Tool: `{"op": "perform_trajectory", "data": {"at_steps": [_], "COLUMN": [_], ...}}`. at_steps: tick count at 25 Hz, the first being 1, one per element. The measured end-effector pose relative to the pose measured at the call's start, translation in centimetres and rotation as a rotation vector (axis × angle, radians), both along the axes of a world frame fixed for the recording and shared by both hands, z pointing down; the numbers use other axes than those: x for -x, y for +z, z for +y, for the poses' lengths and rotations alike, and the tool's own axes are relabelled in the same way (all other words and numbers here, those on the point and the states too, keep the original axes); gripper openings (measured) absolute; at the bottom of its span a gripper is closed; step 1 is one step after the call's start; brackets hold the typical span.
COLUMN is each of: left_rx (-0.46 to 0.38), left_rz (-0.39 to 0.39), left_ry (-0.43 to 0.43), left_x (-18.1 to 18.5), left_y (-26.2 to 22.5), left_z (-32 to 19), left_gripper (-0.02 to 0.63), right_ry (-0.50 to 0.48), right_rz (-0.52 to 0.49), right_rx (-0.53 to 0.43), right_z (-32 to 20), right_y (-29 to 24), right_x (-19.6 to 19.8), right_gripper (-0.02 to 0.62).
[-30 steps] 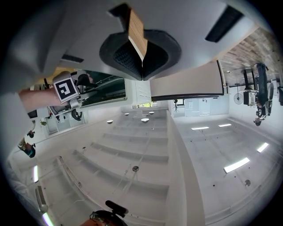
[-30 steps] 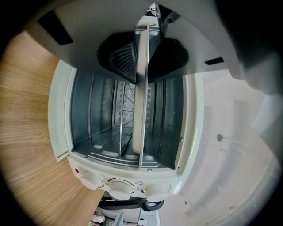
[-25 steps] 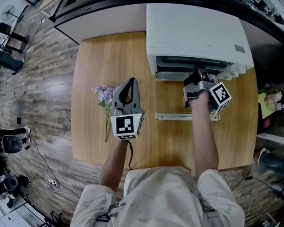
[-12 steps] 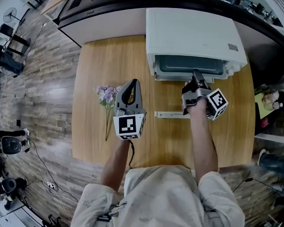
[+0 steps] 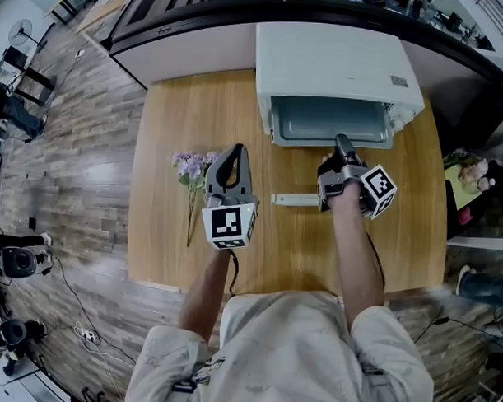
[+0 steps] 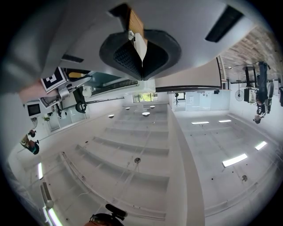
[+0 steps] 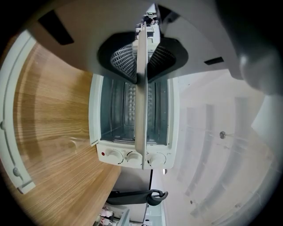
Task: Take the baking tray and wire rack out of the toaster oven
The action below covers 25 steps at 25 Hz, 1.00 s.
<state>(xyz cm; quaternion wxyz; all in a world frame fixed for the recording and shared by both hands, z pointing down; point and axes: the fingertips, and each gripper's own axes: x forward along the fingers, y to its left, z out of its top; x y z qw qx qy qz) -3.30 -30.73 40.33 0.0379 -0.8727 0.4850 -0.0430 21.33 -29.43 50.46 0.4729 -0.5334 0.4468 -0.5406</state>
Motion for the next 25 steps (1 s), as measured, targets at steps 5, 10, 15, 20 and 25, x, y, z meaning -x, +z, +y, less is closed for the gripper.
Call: {"op": "perform_trajectory", "data": {"at_steps": [5,10,15,20,25], "left_rx": [-0.006,-0.01,-0.011,-0.016,-0.014], "left_rz": [0.004,0.007,0.01,0.011,0.009], "left_ry": [-0.007,-0.01,-0.017,-0.028,-0.04], "left_x": [0.3,0.3,0.3,0.6,1.0], "left_y": [-0.4,-0.6,-0.8,-1.1,-0.9], "left_z": [1.2,2.7,4.3,5.9,7.5], "left_gripper": [0.015,0.015,0.015,0.015,0.015], "right_ry": [-0.006,-0.017,-0.024,-0.029,-0.031], "right_rz": [-0.004,-0.006,-0.015,-0.006,-0.056], "right_rx": [0.006,0.011,0.02,0.033,0.055], "right_z": [1.5,3.1,4.9,6.8,8.8], "right_y": [0.2,0.2,0.3,0.5,1.9], "right_x": [0.3,0.7,1.1,1.1,1.4], "right_gripper": [0.087,0.086,0.084,0.084,0.086]}}
